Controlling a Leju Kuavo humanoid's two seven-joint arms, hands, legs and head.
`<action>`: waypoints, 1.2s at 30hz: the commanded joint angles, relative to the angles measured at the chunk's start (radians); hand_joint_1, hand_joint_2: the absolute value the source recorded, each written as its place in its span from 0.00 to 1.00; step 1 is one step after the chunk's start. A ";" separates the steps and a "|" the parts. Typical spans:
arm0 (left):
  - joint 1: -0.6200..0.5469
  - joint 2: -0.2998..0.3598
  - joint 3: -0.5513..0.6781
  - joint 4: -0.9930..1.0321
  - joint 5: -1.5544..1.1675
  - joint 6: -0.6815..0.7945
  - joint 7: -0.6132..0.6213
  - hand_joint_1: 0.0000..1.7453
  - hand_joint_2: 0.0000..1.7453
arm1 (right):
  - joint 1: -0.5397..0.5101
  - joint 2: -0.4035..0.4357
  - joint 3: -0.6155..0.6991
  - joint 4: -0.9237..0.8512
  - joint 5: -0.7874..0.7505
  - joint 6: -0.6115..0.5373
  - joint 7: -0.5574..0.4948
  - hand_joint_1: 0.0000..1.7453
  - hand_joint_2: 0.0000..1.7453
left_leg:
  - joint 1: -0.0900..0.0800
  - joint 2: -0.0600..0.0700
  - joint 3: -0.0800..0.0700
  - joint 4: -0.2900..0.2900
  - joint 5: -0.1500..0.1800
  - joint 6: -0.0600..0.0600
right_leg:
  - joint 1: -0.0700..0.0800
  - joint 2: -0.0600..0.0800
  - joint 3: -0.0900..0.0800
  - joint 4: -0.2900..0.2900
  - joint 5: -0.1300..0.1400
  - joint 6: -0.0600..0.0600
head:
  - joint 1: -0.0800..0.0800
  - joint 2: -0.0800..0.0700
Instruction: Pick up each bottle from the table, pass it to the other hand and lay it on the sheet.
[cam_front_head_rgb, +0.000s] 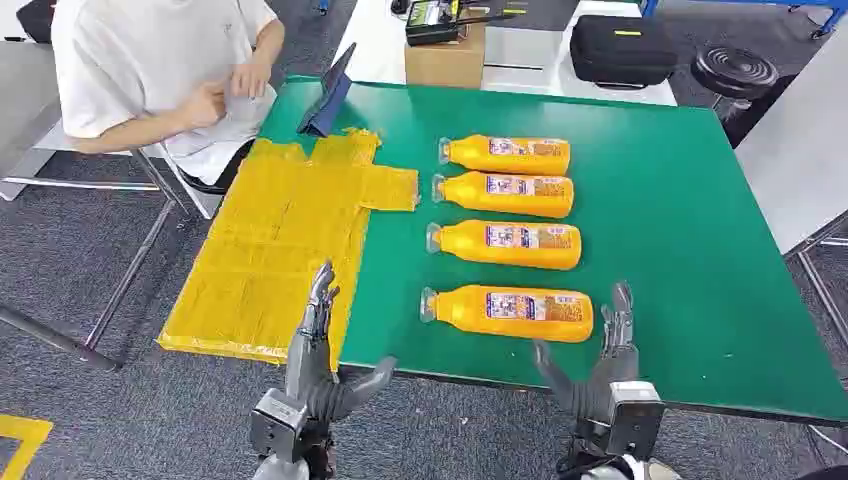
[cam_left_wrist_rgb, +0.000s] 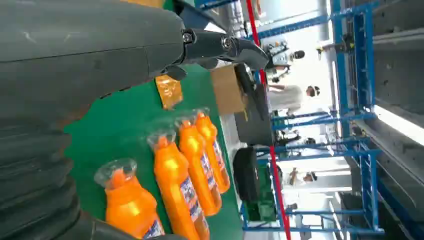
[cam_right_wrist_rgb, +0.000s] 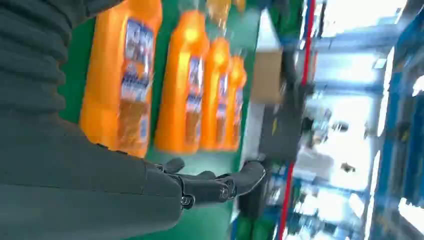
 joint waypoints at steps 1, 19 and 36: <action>0.015 0.046 -0.035 -0.008 -0.006 0.033 0.018 0.00 1.00 | 0.048 0.032 -0.017 0.004 -0.033 -0.060 0.000 0.00 1.00 | 0.001 0.000 0.005 -0.001 -0.002 -0.001 | 0.001 -0.001 0.006 -0.001 -0.002 -0.002 | 0.000 0.000; -0.056 0.016 -0.075 0.062 -0.098 -0.002 0.017 0.00 1.00 | -0.092 -0.125 -0.059 0.102 0.159 0.101 0.070 0.00 1.00 | 0.001 0.002 0.007 -0.001 -0.001 -0.001 | 0.001 0.000 0.008 -0.003 0.000 -0.002 | 0.000 0.000; -0.124 -0.009 -0.095 0.096 -0.064 -0.098 0.007 0.00 1.00 | -0.360 -0.236 0.086 0.467 0.484 0.162 0.096 0.00 1.00 | 0.001 0.002 0.008 -0.001 -0.001 0.000 | 0.001 0.001 0.009 -0.002 0.000 -0.002 | 0.000 0.000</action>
